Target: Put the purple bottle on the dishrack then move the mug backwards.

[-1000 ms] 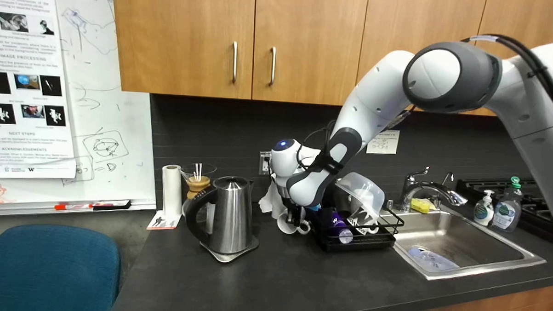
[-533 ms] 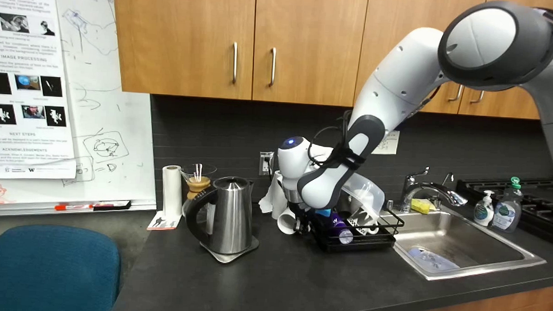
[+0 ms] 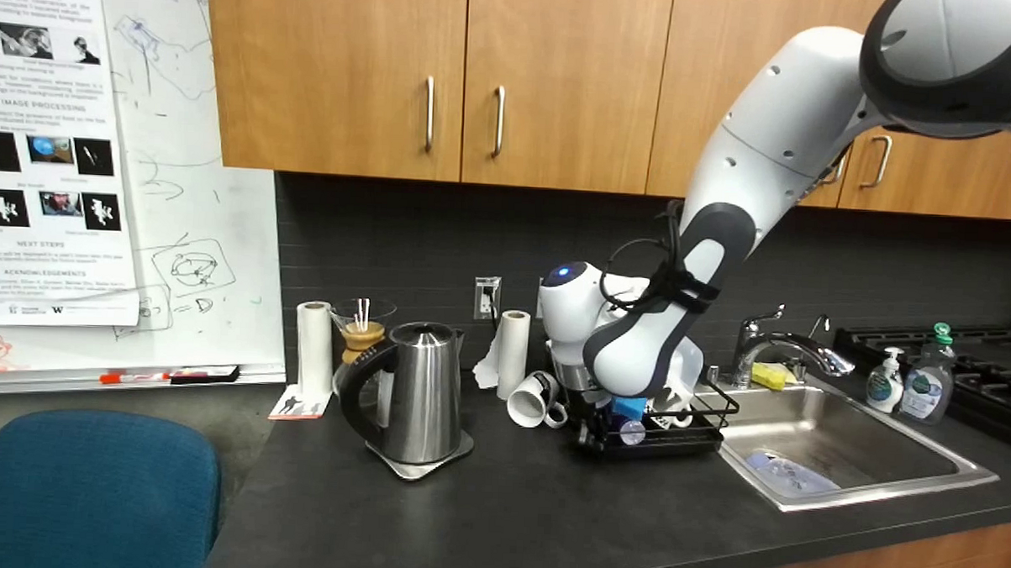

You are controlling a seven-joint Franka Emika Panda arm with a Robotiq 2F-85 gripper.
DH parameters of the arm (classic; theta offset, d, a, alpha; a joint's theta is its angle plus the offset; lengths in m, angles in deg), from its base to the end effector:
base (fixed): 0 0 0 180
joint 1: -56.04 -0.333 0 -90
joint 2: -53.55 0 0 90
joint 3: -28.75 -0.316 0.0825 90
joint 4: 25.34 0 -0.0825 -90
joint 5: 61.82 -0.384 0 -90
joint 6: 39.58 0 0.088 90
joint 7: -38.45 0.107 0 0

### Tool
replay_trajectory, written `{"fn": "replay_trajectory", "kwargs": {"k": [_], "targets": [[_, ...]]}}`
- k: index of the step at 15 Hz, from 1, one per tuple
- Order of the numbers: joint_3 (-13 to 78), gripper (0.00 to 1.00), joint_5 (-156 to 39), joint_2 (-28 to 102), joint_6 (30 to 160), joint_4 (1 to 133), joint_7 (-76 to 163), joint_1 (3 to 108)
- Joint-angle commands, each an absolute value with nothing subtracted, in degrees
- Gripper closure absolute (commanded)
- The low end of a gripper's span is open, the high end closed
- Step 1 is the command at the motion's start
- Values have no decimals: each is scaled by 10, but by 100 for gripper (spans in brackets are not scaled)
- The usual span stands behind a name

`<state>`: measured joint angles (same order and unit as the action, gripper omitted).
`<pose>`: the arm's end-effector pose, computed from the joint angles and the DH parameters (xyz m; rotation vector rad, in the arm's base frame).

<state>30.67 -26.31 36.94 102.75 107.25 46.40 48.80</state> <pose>0.5084 0.0493 0.2075 2.6967 0.6511 -0.1054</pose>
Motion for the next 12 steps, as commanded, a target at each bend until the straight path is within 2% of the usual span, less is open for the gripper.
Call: {"fn": "replay_trajectory", "kwargs": {"k": [1, 6, 12], "targets": [[316, 100, -286, 424, 1011, 1146, 499, 503], [337, 100, -322, 450, 1034, 1213, 539, 536], [386, 100, -398, 466, 1151, 1307, 550, 600]]}}
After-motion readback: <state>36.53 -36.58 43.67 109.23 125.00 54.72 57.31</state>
